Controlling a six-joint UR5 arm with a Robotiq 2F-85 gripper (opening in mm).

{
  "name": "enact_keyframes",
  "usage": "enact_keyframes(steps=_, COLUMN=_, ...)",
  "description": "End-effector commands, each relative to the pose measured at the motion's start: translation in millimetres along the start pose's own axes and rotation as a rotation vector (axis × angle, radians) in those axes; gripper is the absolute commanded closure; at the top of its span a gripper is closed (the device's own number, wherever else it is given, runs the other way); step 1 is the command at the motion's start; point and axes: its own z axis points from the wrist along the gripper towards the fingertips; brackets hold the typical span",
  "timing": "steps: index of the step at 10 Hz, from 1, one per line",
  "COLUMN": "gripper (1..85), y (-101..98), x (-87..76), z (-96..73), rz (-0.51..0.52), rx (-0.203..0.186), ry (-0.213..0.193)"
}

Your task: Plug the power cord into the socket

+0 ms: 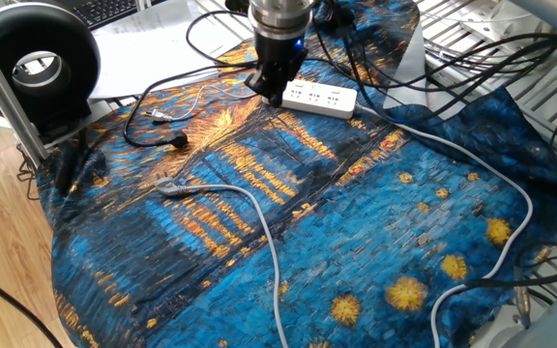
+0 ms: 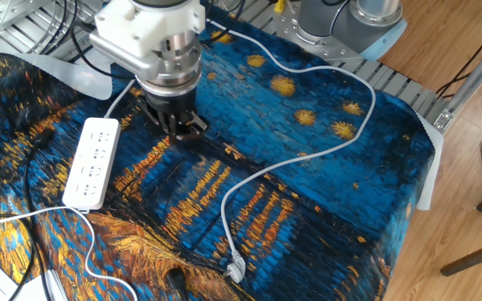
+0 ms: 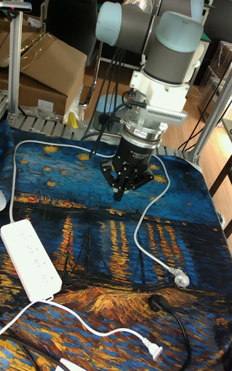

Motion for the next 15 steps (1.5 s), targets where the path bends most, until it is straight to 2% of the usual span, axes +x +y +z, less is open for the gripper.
enact_keyframes(steps=1, gripper=84.3, y=1.7, x=4.9, z=4.6, rz=0.02, rx=0.012, ry=0.009)
enact_keyframes(steps=2, gripper=84.3, y=2.4, x=5.7, z=2.4, rz=0.035, rx=0.012, ry=0.014)
enact_keyframes(steps=3, gripper=84.3, y=-6.7, x=2.6, z=-0.8, rz=0.026, rx=0.039, ry=0.007)
enact_keyframes(steps=4, gripper=84.3, y=-9.5, x=-0.6, z=-4.1, rz=0.028, rx=0.035, ry=-0.001)
enact_keyframes(steps=5, gripper=84.3, y=-5.8, x=-3.7, z=-9.5, rz=0.049, rx=-0.011, ry=-0.004)
enact_keyframes(steps=6, gripper=84.3, y=-14.0, x=-3.6, z=-13.6, rz=0.031, rx=-0.029, ry=0.004)
enact_keyframes(steps=7, gripper=84.3, y=-27.7, x=-2.4, z=-16.9, rz=-0.008, rx=-0.002, ry=0.01)
enact_keyframes(steps=8, gripper=84.3, y=-28.0, x=-2.3, z=-19.3, rz=-0.004, rx=0.006, ry=0.011)
enact_keyframes(steps=9, gripper=84.3, y=-17.7, x=-3.0, z=-20.7, rz=0.018, rx=-0.032, ry=0.008)
enact_keyframes(steps=10, gripper=84.3, y=-19.3, x=-7.8, z=-18.7, rz=0.005, rx=-0.026, ry=-0.01)
enact_keyframes(steps=11, gripper=84.3, y=-16.4, x=-13.8, z=-18.9, rz=0.01, rx=-0.037, ry=-0.033)
enact_keyframes(steps=12, gripper=84.3, y=-6.1, x=-14.2, z=-19.5, rz=0.023, rx=-0.077, ry=-0.034)
enact_keyframes(steps=13, gripper=84.3, y=-7.7, x=-3.9, z=-19.3, rz=-0.002, rx=-0.07, ry=0.005)
enact_keyframes(steps=14, gripper=84.3, y=-1.3, x=6.2, z=-20.0, rz=-0.017, rx=-0.095, ry=0.043)
enact_keyframes(steps=15, gripper=84.3, y=-0.1, x=-3.7, z=-19.9, rz=-0.131, rx=-0.1, ry=-0.001)
